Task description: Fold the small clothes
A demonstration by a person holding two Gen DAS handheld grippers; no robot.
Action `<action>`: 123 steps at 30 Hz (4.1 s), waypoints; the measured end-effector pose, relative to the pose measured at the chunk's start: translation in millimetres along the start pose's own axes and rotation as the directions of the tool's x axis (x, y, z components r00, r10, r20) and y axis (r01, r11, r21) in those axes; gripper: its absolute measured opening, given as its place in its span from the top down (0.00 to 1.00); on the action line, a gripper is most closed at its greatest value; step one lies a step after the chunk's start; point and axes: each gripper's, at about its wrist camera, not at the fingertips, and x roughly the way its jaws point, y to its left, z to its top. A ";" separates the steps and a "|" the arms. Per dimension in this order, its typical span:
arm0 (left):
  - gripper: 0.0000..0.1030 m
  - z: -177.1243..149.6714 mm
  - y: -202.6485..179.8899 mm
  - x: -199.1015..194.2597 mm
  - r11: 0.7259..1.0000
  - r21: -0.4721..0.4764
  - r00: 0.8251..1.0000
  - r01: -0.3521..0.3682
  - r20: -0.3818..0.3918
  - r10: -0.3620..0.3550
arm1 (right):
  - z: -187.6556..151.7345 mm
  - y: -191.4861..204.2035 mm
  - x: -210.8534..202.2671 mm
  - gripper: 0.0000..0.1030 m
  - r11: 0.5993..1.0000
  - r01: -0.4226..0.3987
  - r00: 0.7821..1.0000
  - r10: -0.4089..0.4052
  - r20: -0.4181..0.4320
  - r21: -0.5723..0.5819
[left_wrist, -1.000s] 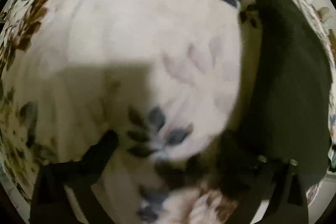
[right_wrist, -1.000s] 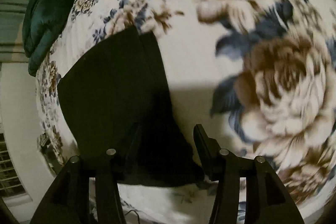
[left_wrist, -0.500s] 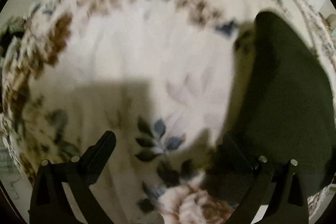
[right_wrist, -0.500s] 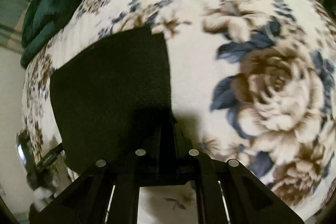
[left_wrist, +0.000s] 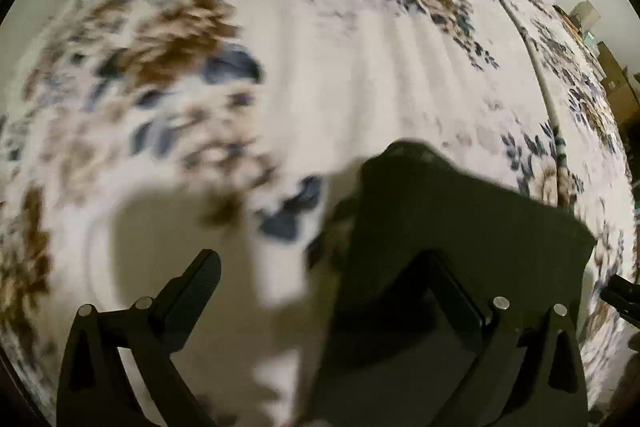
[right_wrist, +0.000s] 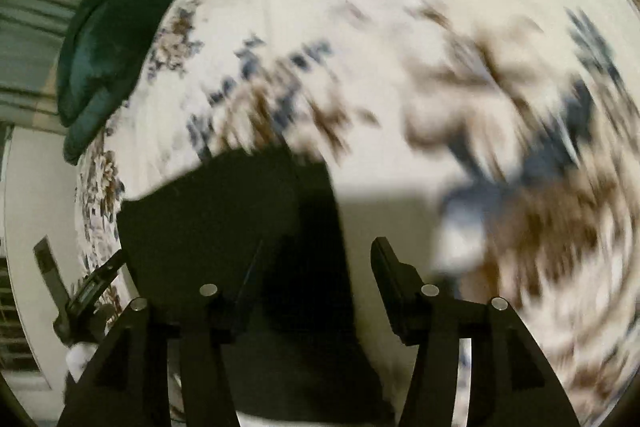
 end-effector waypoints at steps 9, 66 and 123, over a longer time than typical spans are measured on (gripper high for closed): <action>0.72 24.7 -18.0 21.6 0.987 -0.010 0.987 0.163 -0.001 -0.163 | 39.7 29.4 63.8 0.94 0.991 -0.017 1.000 0.014 -0.024 -0.132; 0.83 173.7 -120.4 13.5 0.897 0.053 0.896 0.438 0.059 -0.441 | 169.4 45.9 18.1 0.84 0.935 -0.351 0.935 0.353 -0.032 0.040; 0.00 -35.3 -193.4 -426.6 0.971 0.239 0.907 -0.033 0.415 -0.071 | -128.9 230.7 -430.3 0.00 0.826 0.560 0.682 -0.414 0.602 -0.067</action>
